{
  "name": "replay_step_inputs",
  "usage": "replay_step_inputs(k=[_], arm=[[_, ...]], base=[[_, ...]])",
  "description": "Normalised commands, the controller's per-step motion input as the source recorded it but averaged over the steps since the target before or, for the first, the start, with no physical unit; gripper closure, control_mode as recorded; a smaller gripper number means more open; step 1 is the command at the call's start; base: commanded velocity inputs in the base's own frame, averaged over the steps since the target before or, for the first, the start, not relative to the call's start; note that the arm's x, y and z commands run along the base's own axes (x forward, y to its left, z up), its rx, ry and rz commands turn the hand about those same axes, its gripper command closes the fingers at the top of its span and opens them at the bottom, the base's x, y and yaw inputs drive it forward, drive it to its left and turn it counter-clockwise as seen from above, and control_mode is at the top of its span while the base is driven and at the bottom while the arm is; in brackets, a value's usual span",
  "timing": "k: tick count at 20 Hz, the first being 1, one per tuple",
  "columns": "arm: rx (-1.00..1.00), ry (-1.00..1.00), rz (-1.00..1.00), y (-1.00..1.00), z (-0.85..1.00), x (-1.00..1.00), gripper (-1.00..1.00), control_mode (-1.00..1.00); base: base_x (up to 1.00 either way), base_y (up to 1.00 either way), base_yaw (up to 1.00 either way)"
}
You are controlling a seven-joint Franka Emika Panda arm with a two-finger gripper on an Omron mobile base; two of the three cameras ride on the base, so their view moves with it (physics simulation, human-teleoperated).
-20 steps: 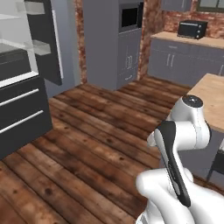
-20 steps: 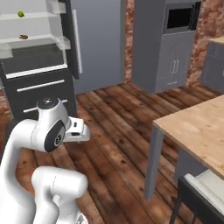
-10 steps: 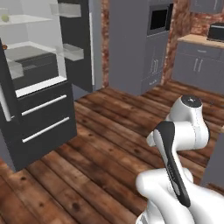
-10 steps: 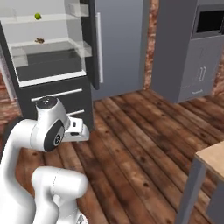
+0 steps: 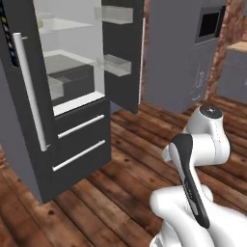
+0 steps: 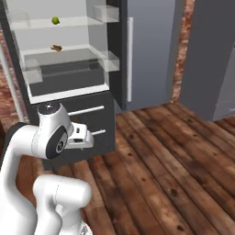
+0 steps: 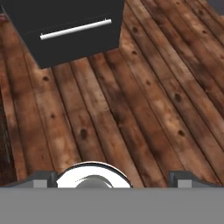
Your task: Pick up the banana and pear from the fridge and place one fruit on each plate on the dining counter.
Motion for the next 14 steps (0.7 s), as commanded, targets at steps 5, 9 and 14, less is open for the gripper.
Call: replay_step_inputs(k=[5, 9, 14], arm=[[0.0, 0.0, 0.0, 0.0, 0.0, 0.0, -1.0, 1.0], [0.0, 0.0, 0.0, 0.0, 0.0, 0.0, -1.0, 1.0], [0.0, 0.0, 0.0, 0.0, 0.0, 0.0, -1.0, 1.0]], base=[[0.8, 0.36, 0.2], [0.72, 0.1, 0.24], [0.53, -0.06, 0.29]])
